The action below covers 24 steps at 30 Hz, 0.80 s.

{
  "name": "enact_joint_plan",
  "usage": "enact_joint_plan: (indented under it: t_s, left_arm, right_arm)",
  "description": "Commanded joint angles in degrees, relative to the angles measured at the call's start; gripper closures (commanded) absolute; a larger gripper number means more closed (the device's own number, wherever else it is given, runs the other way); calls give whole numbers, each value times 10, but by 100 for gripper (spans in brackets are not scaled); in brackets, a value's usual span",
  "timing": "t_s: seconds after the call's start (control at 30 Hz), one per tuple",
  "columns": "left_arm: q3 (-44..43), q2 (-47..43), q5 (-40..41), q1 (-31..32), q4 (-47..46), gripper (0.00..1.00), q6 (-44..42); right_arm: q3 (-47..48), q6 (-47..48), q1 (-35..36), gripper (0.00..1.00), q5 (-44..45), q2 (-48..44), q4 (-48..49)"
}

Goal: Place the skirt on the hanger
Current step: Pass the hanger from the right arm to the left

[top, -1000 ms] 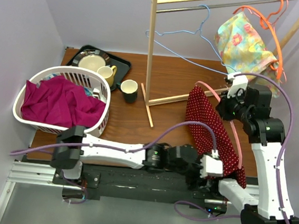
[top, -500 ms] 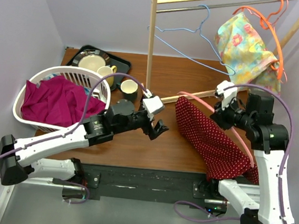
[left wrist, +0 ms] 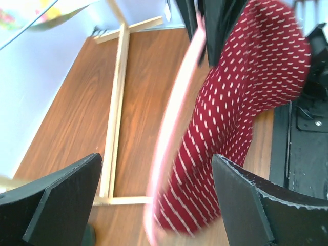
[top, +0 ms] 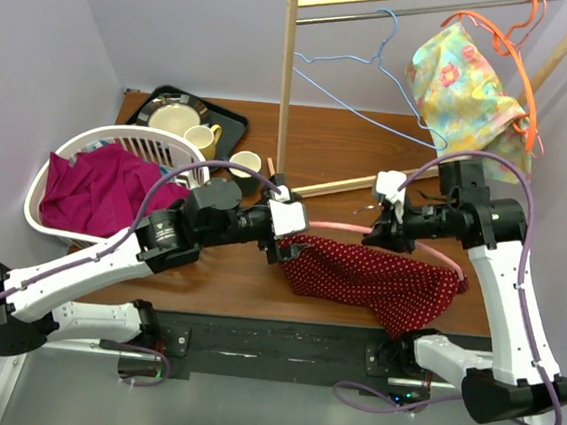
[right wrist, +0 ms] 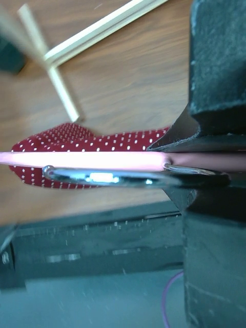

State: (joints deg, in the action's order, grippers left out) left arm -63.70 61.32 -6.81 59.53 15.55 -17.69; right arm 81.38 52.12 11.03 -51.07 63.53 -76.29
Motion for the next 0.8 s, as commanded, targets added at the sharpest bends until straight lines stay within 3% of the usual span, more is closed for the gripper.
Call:
enact_joint_plan:
  t_s: [0.0,0.27,0.37,0.4,0.47,0.5,0.6,0.67,0.7,0.77]
  left_arm:
    - [-41,38,-66,-1,36,7,-48]
    - [-88,99,-141,-2,97,9,-54]
    - [-88,111,-168,-2,94,18,-44]
    - [-89,115,-174,-2,95,42,-41]
    - [-92,121,-175,-2,89,77,-27]
    - [-92,120,-172,-2,86,100,-23]
    - [-88,106,-145,-2,83,100,0]
    - [-68,71,-120,-3,66,100,18]
    - [-57,55,-110,-5,57,100,25]
    - [-20,3,-99,-11,32,100,42]
  right_arm:
    - [-7,40,70,100,-51,-24,-23]
    - [-7,76,104,100,-53,-15,-33]
    - [-9,79,106,100,-58,-10,-33]
    - [-9,79,106,100,-59,-9,-33]
    - [-11,80,106,100,-64,-8,-33]
    - [-11,82,106,100,-65,-6,-34]
    - [-13,80,106,100,-64,-8,-36]
    - [-18,72,106,89,-64,-8,-36]
    - [-18,70,106,74,-67,-5,-39]
    - [-22,76,106,53,-68,-1,-54]
